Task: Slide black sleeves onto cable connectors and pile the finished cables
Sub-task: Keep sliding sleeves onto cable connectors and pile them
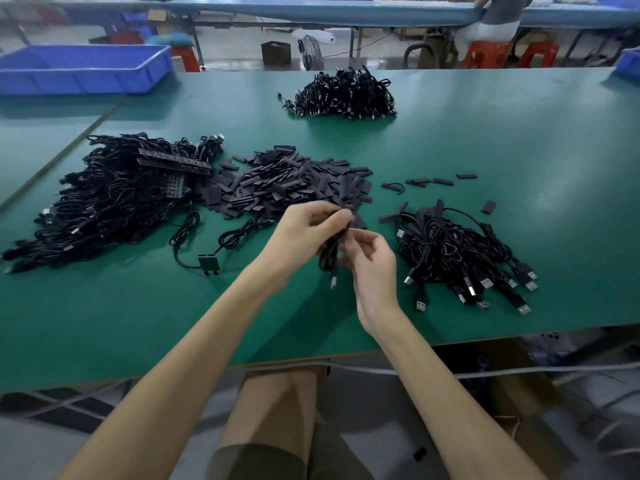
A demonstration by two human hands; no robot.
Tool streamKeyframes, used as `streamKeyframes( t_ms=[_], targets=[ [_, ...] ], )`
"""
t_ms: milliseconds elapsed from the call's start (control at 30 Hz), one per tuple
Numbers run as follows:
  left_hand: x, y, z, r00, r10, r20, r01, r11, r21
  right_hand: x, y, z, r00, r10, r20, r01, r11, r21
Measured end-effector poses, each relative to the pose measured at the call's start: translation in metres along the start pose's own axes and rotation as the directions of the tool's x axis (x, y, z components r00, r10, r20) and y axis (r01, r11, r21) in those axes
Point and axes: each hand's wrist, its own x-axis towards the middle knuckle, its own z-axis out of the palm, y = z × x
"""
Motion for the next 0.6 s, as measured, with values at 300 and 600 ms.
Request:
streamKeyframes(
  t_ms=[300,600],
  targets=[
    [0.050,0.044,0.087,0.926,-0.266,0.270,0.297,0.951,-0.083,-0.003,0.003,-0.004,0.968,0.010,0.251,0.053,0.969,-0.242],
    [0.061,0.022,0.125,0.961,-0.238,0.140,0.167,0.906,0.390,-0.005,0.001,-0.006,0.967,0.045,0.252,-0.023,0.996,-0.090]
  ],
)
